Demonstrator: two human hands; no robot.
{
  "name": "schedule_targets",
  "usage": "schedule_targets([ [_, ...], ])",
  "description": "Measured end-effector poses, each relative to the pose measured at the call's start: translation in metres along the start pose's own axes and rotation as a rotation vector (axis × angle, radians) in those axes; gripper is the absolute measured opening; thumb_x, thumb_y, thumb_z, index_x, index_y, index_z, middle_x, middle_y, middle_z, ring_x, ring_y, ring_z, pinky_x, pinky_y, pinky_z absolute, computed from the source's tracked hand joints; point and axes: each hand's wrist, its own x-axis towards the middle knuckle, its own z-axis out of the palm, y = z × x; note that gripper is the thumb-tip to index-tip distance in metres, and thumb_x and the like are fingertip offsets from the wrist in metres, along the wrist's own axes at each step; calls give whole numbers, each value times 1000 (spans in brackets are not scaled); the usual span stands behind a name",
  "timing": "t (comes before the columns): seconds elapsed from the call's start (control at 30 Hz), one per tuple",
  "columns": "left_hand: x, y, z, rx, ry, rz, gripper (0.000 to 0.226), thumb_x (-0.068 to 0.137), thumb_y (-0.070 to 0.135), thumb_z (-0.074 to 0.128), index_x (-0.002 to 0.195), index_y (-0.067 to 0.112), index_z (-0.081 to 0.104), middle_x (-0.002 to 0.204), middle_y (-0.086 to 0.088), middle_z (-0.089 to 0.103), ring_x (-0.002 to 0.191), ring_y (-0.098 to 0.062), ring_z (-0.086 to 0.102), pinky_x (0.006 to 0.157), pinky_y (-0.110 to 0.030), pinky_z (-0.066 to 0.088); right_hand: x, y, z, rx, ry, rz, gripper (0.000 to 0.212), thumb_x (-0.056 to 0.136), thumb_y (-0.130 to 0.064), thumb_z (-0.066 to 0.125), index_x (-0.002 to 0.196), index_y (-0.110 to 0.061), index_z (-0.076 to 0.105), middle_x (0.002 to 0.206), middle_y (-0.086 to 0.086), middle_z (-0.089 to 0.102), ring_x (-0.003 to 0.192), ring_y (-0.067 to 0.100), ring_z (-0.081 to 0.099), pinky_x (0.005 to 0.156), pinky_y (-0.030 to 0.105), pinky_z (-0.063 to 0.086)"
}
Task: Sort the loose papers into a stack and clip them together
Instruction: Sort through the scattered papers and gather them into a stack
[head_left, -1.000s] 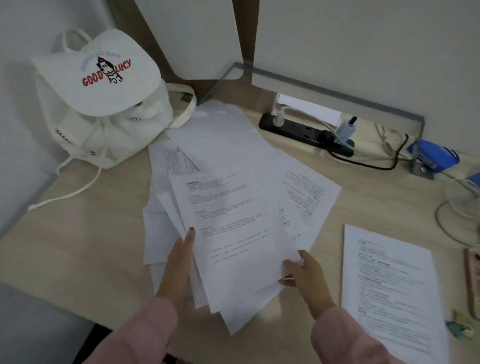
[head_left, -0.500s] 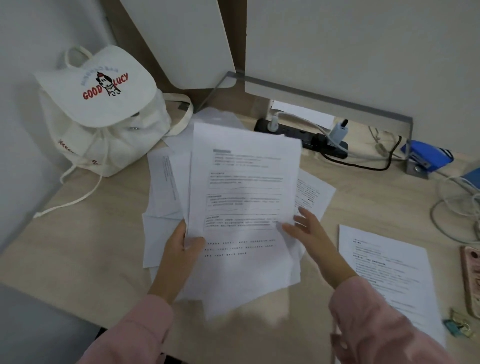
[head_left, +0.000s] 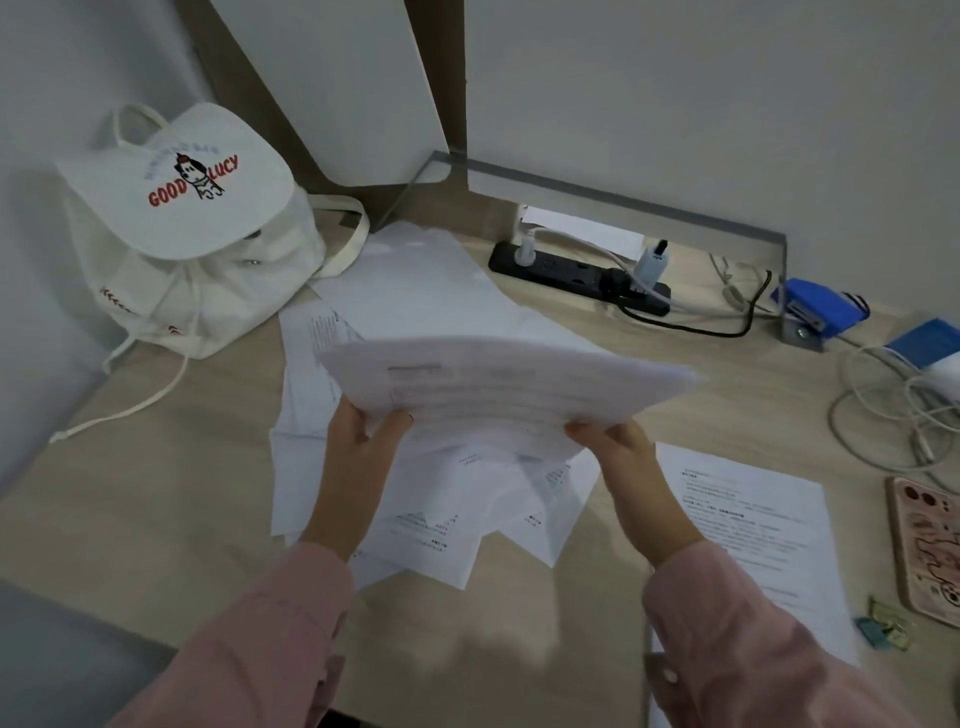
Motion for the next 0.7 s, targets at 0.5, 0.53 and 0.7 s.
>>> schedule_targets([
  [0.5, -11, -31, 21, 78, -75, -137, 35, 89, 4, 53, 120, 21, 56, 108, 10, 65, 93, 6, 61, 69, -2, 48, -23, 41, -32, -13, 2, 217, 25, 87, -13, 58, 103, -29, 66, 103, -11, 73, 93, 8, 68, 81, 26, 52],
  [0.53, -12, -30, 27, 80, -106, -138, 32, 89, 3, 53, 113, 23, 58, 106, 12, 65, 89, 7, 62, 67, -4, 49, -26, 42, -42, -10, 27, 220, 25, 87, -14, 59, 107, -26, 66, 105, -8, 73, 94, 11, 69, 83, 30, 53],
  [0.7, -24, -34, 78, 120, -261, -241, 20, 91, 11, 53, 91, 30, 59, 92, 12, 66, 71, 7, 64, 56, -7, 49, -44, 59, -99, -78, 208, 331, 25, 90, -14, 55, 114, -14, 64, 111, 6, 70, 98, 27, 66, 87, 44, 52],
])
